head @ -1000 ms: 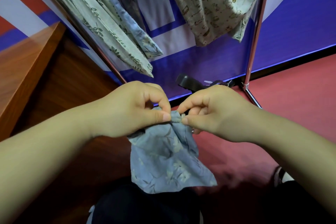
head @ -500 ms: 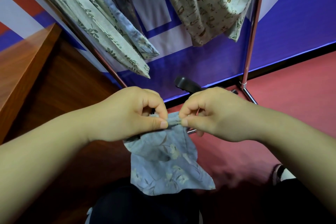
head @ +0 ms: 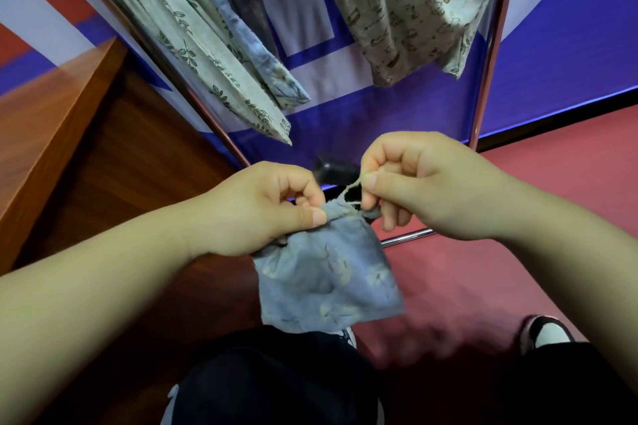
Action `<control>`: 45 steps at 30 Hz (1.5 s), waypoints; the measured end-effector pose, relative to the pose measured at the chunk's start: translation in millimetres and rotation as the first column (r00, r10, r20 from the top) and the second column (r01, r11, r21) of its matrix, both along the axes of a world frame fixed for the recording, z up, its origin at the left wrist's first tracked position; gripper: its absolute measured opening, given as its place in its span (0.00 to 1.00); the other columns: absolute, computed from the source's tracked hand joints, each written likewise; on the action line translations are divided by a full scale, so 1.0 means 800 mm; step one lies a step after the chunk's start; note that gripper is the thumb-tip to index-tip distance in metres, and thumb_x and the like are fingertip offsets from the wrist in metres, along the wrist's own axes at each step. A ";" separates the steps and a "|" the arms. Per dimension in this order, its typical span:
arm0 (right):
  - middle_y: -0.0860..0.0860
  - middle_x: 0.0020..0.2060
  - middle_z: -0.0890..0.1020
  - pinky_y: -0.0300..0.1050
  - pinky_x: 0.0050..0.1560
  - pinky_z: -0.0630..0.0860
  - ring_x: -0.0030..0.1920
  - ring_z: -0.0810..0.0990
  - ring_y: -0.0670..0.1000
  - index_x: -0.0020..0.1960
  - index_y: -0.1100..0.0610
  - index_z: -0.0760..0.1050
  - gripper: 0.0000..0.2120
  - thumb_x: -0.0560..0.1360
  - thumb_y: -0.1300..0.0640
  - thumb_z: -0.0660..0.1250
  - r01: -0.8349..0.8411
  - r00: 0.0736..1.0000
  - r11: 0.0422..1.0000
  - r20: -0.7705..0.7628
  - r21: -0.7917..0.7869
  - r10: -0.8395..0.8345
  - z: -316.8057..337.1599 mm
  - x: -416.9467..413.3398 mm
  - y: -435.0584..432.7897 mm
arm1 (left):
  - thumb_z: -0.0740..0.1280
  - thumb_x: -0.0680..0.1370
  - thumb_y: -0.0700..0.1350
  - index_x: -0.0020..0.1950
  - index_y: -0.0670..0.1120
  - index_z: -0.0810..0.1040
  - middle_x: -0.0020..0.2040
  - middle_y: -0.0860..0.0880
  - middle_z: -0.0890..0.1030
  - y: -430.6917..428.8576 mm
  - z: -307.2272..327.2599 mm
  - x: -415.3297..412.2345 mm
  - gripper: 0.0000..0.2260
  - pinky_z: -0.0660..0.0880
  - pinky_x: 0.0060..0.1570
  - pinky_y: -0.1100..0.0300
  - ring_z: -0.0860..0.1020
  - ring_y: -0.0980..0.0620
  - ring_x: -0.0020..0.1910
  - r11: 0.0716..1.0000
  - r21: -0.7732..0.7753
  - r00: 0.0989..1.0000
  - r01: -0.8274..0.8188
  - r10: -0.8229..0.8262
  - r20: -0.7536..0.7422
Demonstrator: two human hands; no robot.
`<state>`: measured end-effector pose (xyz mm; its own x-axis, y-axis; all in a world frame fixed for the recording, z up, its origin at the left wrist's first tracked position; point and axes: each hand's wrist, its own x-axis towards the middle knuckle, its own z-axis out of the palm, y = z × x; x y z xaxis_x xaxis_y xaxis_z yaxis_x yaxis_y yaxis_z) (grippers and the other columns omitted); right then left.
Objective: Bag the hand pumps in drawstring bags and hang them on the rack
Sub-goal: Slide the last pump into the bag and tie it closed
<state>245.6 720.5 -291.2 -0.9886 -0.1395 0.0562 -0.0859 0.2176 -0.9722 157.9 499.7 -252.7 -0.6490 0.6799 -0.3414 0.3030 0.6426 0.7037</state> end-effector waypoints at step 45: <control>0.47 0.25 0.78 0.50 0.36 0.79 0.26 0.76 0.47 0.43 0.51 0.79 0.06 0.74 0.62 0.71 0.170 0.985 0.985 -0.014 0.006 -0.170 -0.007 -0.013 -0.023 | 0.76 0.67 0.27 0.49 0.44 0.75 0.40 0.46 0.82 0.010 -0.001 -0.008 0.18 0.81 0.41 0.56 0.83 0.45 0.40 0.802 0.291 0.853 -0.521 0.480 0.205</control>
